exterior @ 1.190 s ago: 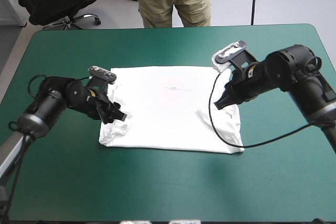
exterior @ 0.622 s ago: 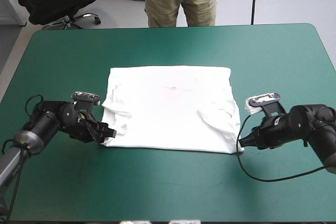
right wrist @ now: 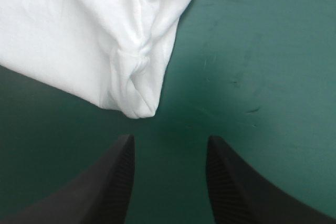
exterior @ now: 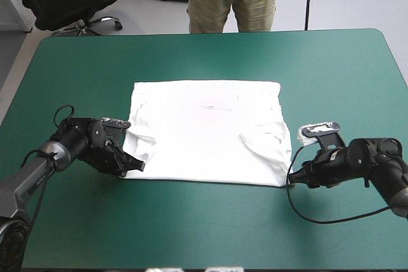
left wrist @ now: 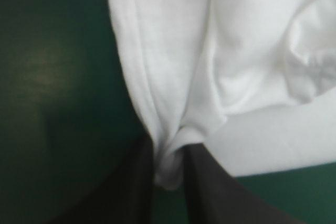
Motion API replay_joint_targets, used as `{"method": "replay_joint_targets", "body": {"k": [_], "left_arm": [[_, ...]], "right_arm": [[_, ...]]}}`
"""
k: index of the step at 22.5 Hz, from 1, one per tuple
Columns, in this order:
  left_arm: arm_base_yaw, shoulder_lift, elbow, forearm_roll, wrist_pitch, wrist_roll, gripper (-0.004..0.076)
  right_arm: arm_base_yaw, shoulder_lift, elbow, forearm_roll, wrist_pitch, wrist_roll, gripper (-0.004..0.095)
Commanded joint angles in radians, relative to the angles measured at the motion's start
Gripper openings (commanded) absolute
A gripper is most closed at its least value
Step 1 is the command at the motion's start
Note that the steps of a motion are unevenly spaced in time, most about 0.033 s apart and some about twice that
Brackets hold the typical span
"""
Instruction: Fold the cloth
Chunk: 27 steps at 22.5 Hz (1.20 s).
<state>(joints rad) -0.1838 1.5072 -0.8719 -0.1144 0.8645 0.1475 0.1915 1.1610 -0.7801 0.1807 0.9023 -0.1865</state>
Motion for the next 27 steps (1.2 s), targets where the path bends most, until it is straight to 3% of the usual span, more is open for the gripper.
{"method": "replay_joint_targets", "body": {"k": [1, 7, 12, 16, 18, 19, 21, 27], "left_arm": [[-0.005, -0.008, -0.009, -0.044, -0.012, 0.009, -0.0013], [-0.005, -0.008, -0.009, -0.044, -0.014, 0.009, -0.0017], [-0.005, -0.008, -0.009, -0.044, -0.022, 0.009, -0.0017], [-0.005, -0.008, -0.009, -0.044, -0.029, 0.009, -0.0017], [-0.005, -0.008, -0.009, -0.044, -0.034, 0.009, -0.0017], [-0.005, -0.008, -0.009, -0.044, -0.033, 0.009, -0.0017], [-0.005, -0.01, -0.009, -0.044, -0.049, 0.009, -0.0017], [-0.005, -0.041, -0.009, -0.044, -0.06, 0.009, -0.0017]], "right_arm": [[-0.007, -0.019, -0.02, 0.01, -0.036, 0.003, 0.0415], [-0.007, 0.026, -0.02, 0.047, -0.04, -0.01, 0.0444], [-0.007, 0.162, -0.02, 0.196, -0.042, -0.131, 0.0447], [-0.007, 0.268, -0.02, 0.202, -0.042, -0.141, 0.0444], [-0.007, 0.304, -0.02, 0.202, -0.044, -0.156, 0.0366], [-0.007, 0.316, -0.02, 0.202, -0.04, -0.181, 0.0204], [-0.007, 0.316, -0.02, 0.213, -0.023, -0.228, -0.0014], [-0.007, 0.291, -0.02, 0.213, 0.046, -0.271, -0.0016]]}}
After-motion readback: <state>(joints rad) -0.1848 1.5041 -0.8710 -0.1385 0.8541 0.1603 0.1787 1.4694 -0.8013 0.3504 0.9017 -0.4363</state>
